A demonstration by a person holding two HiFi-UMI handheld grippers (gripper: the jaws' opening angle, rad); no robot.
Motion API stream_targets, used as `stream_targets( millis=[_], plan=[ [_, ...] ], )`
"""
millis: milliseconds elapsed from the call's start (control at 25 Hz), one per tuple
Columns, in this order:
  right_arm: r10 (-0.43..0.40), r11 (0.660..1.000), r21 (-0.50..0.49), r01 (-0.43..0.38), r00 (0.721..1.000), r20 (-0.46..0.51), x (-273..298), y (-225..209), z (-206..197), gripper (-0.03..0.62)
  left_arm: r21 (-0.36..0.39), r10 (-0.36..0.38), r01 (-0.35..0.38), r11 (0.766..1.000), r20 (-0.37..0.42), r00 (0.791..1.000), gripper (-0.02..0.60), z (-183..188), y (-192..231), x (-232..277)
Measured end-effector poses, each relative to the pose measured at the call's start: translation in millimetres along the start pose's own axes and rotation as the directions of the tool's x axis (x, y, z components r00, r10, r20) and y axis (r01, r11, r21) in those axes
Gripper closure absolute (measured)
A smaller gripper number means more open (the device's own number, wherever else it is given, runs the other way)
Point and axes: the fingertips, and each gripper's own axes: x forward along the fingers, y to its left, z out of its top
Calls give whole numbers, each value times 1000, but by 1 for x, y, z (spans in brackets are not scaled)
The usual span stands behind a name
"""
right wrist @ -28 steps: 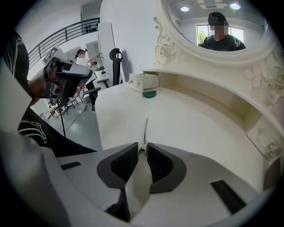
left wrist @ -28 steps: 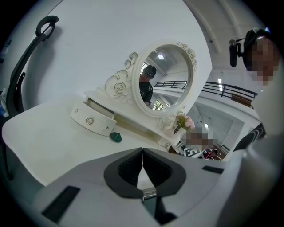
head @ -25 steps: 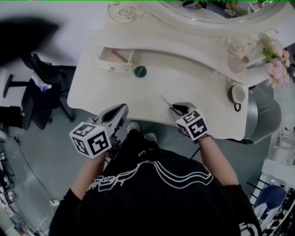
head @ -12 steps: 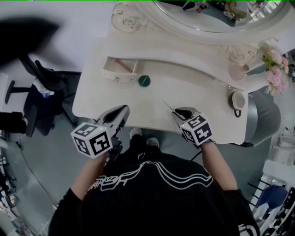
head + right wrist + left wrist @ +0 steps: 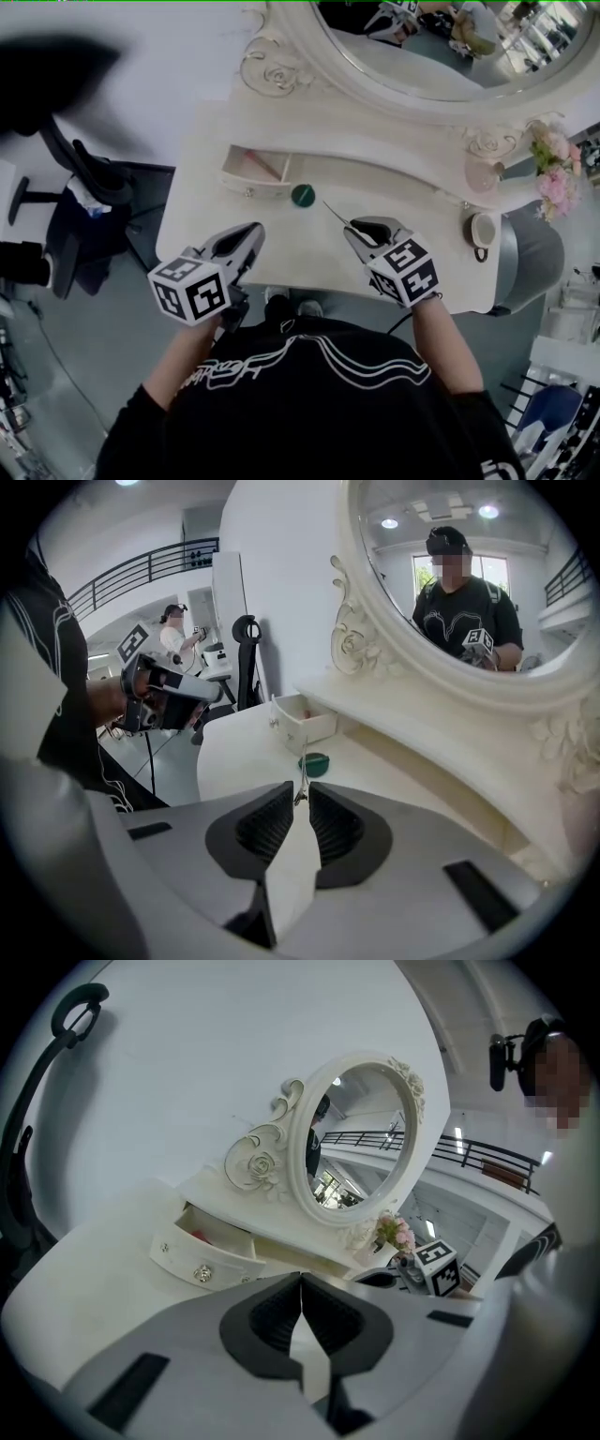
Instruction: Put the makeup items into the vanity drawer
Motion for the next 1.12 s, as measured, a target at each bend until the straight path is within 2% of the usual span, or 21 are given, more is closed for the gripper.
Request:
stream_targets(
  millis=[520,840,1120],
  plan=[
    [13,994,-108,-6,998,63,50,3,99,520,0,23,-23,1000,25,999,559,43,60,-17],
    [56,991,-127,-50,997,49,92,7,123,520,-13,50,-49,999,28,998,559,53,88,-23],
    [100,986,-132,-99,995,3,129,10,126,520,-32,78,-77,997,34,996,560,55,104,-29]
  ],
)
